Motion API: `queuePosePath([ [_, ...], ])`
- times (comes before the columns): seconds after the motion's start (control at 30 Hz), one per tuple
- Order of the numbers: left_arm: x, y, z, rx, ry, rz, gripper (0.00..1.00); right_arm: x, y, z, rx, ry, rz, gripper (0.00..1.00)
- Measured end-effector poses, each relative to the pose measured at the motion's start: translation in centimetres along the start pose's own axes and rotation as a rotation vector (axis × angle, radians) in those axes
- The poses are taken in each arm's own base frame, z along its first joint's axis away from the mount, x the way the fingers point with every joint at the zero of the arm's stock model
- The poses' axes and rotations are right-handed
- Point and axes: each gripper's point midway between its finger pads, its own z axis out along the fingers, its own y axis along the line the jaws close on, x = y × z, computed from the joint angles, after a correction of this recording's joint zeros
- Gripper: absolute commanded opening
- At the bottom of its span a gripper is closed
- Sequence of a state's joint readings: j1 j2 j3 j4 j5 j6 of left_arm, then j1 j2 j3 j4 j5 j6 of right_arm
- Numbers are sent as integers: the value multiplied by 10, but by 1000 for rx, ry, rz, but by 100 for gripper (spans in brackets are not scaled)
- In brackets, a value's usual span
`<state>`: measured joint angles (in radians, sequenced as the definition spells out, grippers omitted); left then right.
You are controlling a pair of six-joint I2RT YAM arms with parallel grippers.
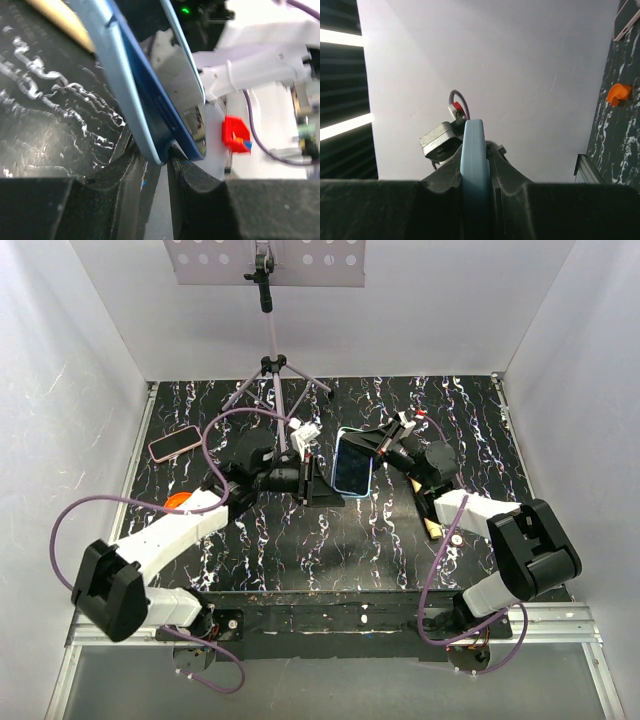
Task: Take the phone out of the phone case
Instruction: Remove the phone case from the phone.
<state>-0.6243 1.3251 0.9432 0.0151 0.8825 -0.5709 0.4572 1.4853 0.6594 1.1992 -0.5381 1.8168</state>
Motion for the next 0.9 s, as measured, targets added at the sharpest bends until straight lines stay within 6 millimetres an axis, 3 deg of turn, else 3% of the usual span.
queuePosePath([
  [0.1, 0, 13, -12, -165, -91, -113, 0, -10, -13, 3, 36, -50, 8, 1],
  [0.23, -8, 8, -29, -246, -197, -181, 0, -6, -15, 9, 38, -65, 30, 1],
  [0.63, -9, -11, -35, -151, -255, -458, 44, 5, -6, 15, 22, -24, 65, 1],
  [0.9, 5, -12, -39, -70, -285, -640, 57, 22, -8, 19, 24, 21, 54, 1],
])
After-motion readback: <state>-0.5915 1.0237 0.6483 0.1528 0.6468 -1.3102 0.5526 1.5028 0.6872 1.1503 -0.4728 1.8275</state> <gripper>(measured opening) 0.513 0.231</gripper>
